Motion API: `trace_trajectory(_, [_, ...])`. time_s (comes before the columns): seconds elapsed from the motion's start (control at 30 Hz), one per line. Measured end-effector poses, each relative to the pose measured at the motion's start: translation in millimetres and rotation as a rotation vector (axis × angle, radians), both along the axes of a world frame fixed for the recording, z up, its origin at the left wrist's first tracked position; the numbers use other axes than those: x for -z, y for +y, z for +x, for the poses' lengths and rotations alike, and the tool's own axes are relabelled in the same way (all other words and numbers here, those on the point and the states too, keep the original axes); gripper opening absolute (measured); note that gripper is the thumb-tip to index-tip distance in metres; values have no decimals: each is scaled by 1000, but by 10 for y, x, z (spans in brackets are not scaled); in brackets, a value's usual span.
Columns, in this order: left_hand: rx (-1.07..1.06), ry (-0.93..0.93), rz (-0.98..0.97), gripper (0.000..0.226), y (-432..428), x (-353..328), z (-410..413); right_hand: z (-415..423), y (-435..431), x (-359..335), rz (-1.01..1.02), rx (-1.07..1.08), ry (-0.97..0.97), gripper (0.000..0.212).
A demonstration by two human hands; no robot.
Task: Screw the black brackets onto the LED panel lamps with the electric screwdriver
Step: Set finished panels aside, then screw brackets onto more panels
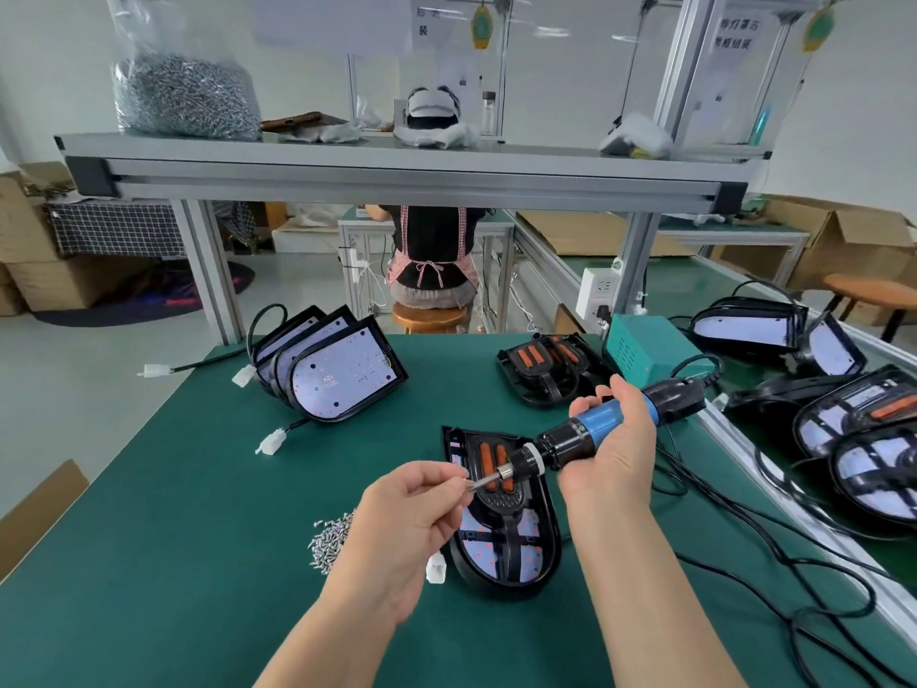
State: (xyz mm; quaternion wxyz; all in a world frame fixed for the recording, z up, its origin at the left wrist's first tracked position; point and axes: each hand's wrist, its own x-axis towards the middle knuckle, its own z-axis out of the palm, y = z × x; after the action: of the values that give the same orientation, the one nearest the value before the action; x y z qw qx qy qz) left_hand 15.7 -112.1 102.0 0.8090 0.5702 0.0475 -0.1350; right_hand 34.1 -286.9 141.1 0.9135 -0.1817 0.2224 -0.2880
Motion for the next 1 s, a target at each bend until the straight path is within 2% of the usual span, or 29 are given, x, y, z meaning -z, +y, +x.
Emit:
trace_trajectory(0.5, [-132,-24,21,8,-103,117,-40,-34,7,80,-11,16,86,21])
trace_trajectory(0.73, [-254,-231,265,26,-203,143,-135,10,10,95,-3,34,73,22])
trace_trajectory(1.0, [-133,-415,436,32,-91,162,-89,32,-49,146,-41,24,98,21])
